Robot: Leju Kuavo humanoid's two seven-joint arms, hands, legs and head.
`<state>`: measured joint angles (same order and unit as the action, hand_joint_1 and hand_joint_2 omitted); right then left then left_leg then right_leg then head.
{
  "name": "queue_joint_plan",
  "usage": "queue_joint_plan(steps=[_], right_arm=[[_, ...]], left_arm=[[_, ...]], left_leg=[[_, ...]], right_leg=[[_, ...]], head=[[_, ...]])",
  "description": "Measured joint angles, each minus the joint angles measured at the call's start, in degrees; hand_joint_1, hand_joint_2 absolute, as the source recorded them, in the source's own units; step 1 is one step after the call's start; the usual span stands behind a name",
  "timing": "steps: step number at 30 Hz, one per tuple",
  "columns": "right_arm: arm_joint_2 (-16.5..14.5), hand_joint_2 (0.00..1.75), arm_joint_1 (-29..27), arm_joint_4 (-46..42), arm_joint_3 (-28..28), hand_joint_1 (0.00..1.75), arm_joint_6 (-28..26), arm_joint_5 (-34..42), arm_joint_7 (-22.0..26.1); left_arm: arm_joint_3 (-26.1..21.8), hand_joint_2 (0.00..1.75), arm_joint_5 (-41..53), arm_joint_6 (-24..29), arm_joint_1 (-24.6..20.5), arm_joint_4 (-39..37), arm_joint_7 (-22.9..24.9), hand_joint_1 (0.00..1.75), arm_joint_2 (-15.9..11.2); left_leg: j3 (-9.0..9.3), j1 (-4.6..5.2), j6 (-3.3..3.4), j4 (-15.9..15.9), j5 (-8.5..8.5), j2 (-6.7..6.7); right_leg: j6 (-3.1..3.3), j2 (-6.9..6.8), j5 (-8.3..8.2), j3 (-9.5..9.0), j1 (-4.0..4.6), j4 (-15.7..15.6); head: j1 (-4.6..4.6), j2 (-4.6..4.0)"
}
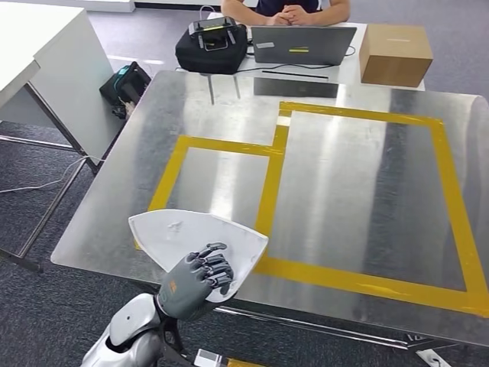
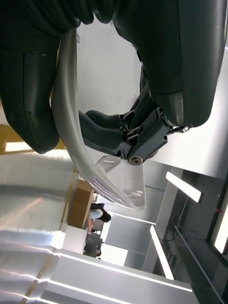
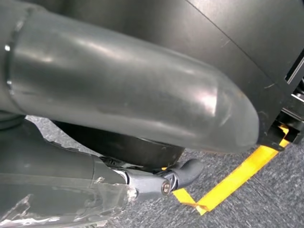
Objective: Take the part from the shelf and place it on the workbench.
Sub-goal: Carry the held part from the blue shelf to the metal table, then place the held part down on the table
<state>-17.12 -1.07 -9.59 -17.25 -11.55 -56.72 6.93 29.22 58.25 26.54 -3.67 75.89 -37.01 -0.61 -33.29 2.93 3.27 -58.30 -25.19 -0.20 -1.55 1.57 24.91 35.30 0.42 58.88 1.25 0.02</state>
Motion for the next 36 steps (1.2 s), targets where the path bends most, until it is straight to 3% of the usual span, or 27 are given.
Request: queue_joint_plan(steps=[2,4,5,7,8,9,10,11,13,14,16,18,19,20,22,24,25,26,28,30,31,34,36], right_arm=[[0.1,0.00,0.0,0.0,0.0,0.00,0.0,0.0,0.0],[0.1,0.00,0.0,0.0,0.0,0.00,0.0,0.0,0.1],[0.2,0.00,0.0,0.0,0.0,0.00,0.0,0.0,0.1],[0.2,0.00,-0.1,0.0,0.0,0.00,0.0,0.0,0.2],[0.2,0.00,-0.1,0.0,0.0,0.00,-0.1,0.0,0.3],[0.3,0.00,-0.1,0.0,0.0,0.00,-0.1,0.0,0.3],[0.3,0.00,0.0,0.0,0.0,0.00,-0.1,0.0,0.3],[0.3,0.00,0.0,0.0,0.0,0.00,-0.1,0.0,0.3],[0.3,0.00,0.0,0.0,0.0,0.00,0.0,-0.1,0.2],[0.3,0.00,0.0,0.1,0.0,0.00,0.1,-0.2,0.2],[0.3,0.00,0.1,0.1,0.1,0.00,0.3,-0.3,0.1],[0.2,0.00,0.1,0.1,0.1,0.00,0.3,-0.3,0.1],[0.2,0.00,0.1,0.1,0.1,0.00,0.3,-0.3,0.2],[0.1,0.00,0.0,0.1,0.1,0.00,0.3,-0.3,0.2],[0.2,0.00,0.0,0.1,0.1,0.00,0.2,-0.3,0.2],[0.2,0.00,-0.1,0.1,0.1,0.00,0.2,-0.3,0.1],[0.2,0.00,-0.1,0.1,0.1,0.00,0.2,-0.3,0.1],[0.2,0.00,-0.1,0.1,0.1,0.00,0.1,-0.3,0.0],[0.1,0.00,-0.1,0.1,0.1,0.00,0.1,-0.3,0.0],[0.1,0.00,-0.1,0.1,0.1,0.00,0.1,-0.3,0.0],[0.1,0.00,-0.1,0.1,0.1,0.00,0.1,-0.3,0.0],[0.2,0.00,0.0,0.1,0.1,0.00,0.1,-0.3,0.0],[0.2,0.00,0.0,0.1,0.1,0.00,0.1,-0.3,0.0]], left_arm=[[0.1,1.75,0.0,0.0,0.0,-0.1,0.3,1.75,0.1],[0.2,1.75,0.0,0.0,0.0,-0.3,0.4,1.75,0.2],[0.3,1.75,0.0,0.1,0.0,-0.3,0.4,1.75,0.3],[0.4,1.75,0.0,0.1,0.1,-0.7,0.4,1.75,0.2],[0.5,1.75,0.0,0.1,0.2,-0.9,0.4,1.75,0.2],[0.5,1.75,0.0,0.1,0.3,-1.2,0.4,1.75,0.2],[0.6,1.75,0.0,0.0,0.3,-1.4,0.4,1.75,0.2],[0.7,1.75,0.0,0.0,0.3,-1.6,0.4,1.75,0.2],[0.9,1.75,0.3,-0.5,0.0,-1.8,0.5,1.75,0.3],[1.1,1.75,0.6,-0.7,-0.3,-1.9,0.7,1.75,0.4],[1.3,1.75,0.9,-1.1,-0.8,-2.1,1.0,1.75,0.4],[1.5,1.75,1.1,-1.2,-1.1,-2.3,1.2,1.75,0.5],[1.6,1.75,1.1,-1.2,-1.2,-2.4,1.3,1.75,0.6],[1.6,1.75,1.1,-1.2,-1.3,-2.4,1.3,1.75,0.6],[1.7,1.75,1.0,-1.2,-1.5,-2.6,1.5,1.75,0.7],[1.8,1.75,1.0,-1.3,-1.5,-2.9,1.6,1.75,0.7],[1.8,1.75,0.9,-1.3,-1.5,-3.0,1.6,1.75,0.7],[1.8,1.75,0.9,-1.3,-1.5,-3.1,1.7,1.75,0.7],[1.9,1.75,0.7,-1.3,-1.6,-3.1,1.7,1.75,0.7],[1.9,1.75,0.5,-1.4,-1.6,-3.1,1.8,1.75,0.7],[1.9,1.75,0.3,-1.7,-1.6,-3.1,1.8,1.75,0.7],[1.9,1.75,-0.2,-2.5,-1.7,-3.1,2.1,1.75,0.8],[1.9,1.75,-0.3,-2.7,-1.8,-3.2,2.1,1.75,0.9]], left_leg=[[0.79,-0.02,-0.32,2.6,0.31,-0.07],[1.49,-0.47,-0.72,3.9,0.31,-0.12],[1.86,-0.70,-0.68,4.3,0.36,-0.14],[2.48,-0.93,-0.54,4.5,0.02,-0.12],[2.84,-0.98,-0.49,4.5,-0.30,-0.10],[3.34,-1.02,-0.51,4.5,-0.69,-0.09],[3.97,-1.07,-0.58,4.5,-1.12,-0.11],[4.67,-1.16,-0.71,4.4,-1.63,-0.16],[5.86,-1.22,-1.20,4.1,-2.77,-0.32],[5.98,-1.13,-1.46,3.7,-3.25,-0.43],[5.34,-0.79,-1.78,3.0,-3.90,-0.58],[4.64,-0.64,-2.09,2.6,-4.61,-0.59],[4.22,-0.69,-2.56,1.7,-5.30,-0.53],[3.42,-0.91,-3.24,-0.1,-6.45,-0.44],[0.10,-1.71,-4.64,-7.0,-9.60,-0.12],[-3.58,-2.41,-5.07,-13.3,-11.09,0.10],[-4.45,-2.51,-4.83,-14.0,-10.12,0.14],[-4.44,-2.40,-4.26,-12.7,-7.97,0.13],[-2.63,-1.62,-2.38,-6.3,-2.57,0.13],[-0.99,-0.90,-0.86,-1.2,0.31,0.13],[-0.66,-0.70,-0.50,-0.2,0.47,0.12],[0.09,-1.06,-0.63,1.6,0.23,0.14],[0.67,-1.51,-0.88,2.7,0.32,0.16]], right_leg=[[-0.01,-0.11,-0.22,-0.06,0.42,-0.6],[-0.35,-0.38,0.66,0.50,0.60,0.2],[-0.58,-0.50,1.92,1.33,0.66,2.1],[-0.85,-0.66,5.45,4.37,0.63,9.2],[-0.91,-0.70,6.63,5.91,0.61,12.6],[-1.02,-0.73,6.73,6.83,0.59,14.7],[-1.20,-0.78,5.53,6.81,0.57,14.6],[-1.46,-0.87,3.29,5.89,0.50,12.4],[-2.12,-1.03,-0.82,2.87,0.21,5.9],[-2.26,-0.96,-1.40,1.51,0.03,3.4],[-1.86,-0.61,-0.44,0.57,-0.20,1.7],[-1.09,-0.26,0.41,0.83,-0.59,1.4],[-0.75,-0.16,0.65,0.87,-0.78,1.4],[-0.34,-0.13,0.94,0.71,-0.98,1.4],[0.36,-0.16,1.51,0.23,-1.08,1.3],[0.70,-0.14,1.96,-0.30,-1.04,1.3],[0.77,-0.10,2.16,-0.62,-0.97,1.3],[0.83,-0.07,2.33,-0.97,-0.83,1.3],[0.88,-0.05,2.58,-1.68,-0.54,1.1],[0.73,-0.10,2.67,-2.00,-0.39,0.9],[0.56,-0.16,2.67,-2.00,-0.42,0.8],[-0.26,-0.48,3.07,-1.69,-0.23,1.0],[-0.82,-0.78,5.28,0.05,-0.06,4.5]], head=[[0.00,0.00],[-0.15,0.00],[-0.25,0.00],[-0.48,0.00],[-0.49,0.00],[-0.49,0.00],[-0.49,0.00],[-0.49,0.00],[-0.58,0.00],[-0.72,0.00],[-0.70,0.00],[-0.51,0.00],[-0.39,0.00],[-0.26,0.00],[0.05,0.00],[0.07,0.00],[0.09,0.00],[0.10,0.00],[0.12,0.00],[-0.03,0.00],[-0.07,0.00],[-0.11,0.00],[-0.44,0.00]])
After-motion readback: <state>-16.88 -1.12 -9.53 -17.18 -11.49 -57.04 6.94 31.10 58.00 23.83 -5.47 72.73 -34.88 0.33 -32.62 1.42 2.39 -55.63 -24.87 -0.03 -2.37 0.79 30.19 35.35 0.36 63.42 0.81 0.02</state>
